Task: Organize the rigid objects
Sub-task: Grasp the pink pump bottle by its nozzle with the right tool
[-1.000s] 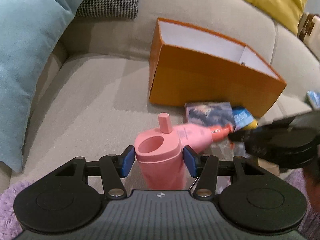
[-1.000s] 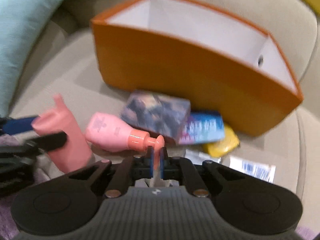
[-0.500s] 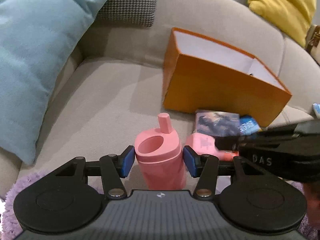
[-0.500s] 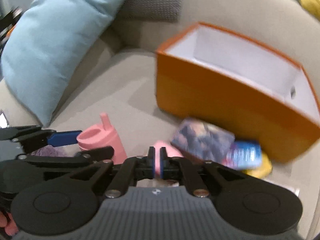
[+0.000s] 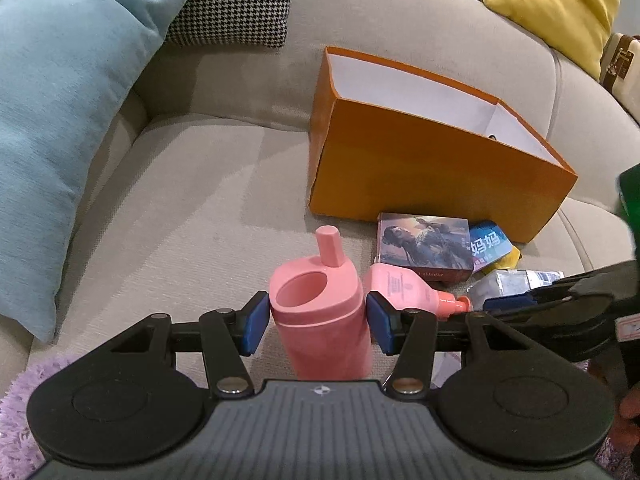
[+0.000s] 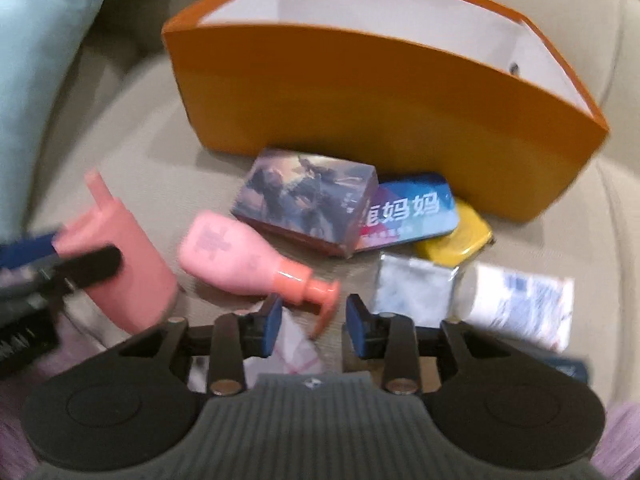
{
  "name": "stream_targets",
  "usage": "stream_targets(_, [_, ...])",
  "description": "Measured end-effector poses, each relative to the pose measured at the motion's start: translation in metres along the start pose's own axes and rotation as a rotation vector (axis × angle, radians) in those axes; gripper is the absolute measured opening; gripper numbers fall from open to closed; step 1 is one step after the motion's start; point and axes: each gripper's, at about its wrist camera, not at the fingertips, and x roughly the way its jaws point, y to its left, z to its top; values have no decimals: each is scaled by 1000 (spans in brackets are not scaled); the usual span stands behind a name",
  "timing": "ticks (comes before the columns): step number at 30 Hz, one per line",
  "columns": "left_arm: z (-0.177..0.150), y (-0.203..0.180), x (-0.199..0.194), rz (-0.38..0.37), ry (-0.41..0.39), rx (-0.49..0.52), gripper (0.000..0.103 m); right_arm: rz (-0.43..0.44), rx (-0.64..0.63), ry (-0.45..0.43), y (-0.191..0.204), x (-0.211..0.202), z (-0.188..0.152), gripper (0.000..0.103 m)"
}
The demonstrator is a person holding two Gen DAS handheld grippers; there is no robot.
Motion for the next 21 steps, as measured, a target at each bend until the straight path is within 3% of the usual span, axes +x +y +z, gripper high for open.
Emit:
stream_targets(5, [1,-2,3,-6,13,12,60,-14,-53,13,5,13,6,32])
stream_targets(9, [1,0,5,-10,16,7,60,-15,-7,39,0,26,15,32])
stream_targets(10, [1,0,5,-11,16,5,60,-22,6,46,-4,29,17,29])
stream_targets(12, [1,0,5,-11,17,5,60,-37,-9,79,-4,41,19,10])
stream_targets(18, [0,1,2,-14,10,-6,60,1,10,-20,-11,25,12,6])
stream_targets(21, [0,0,1,-2,6,-7,60,-27,-62,-99,-1,4,6,8])
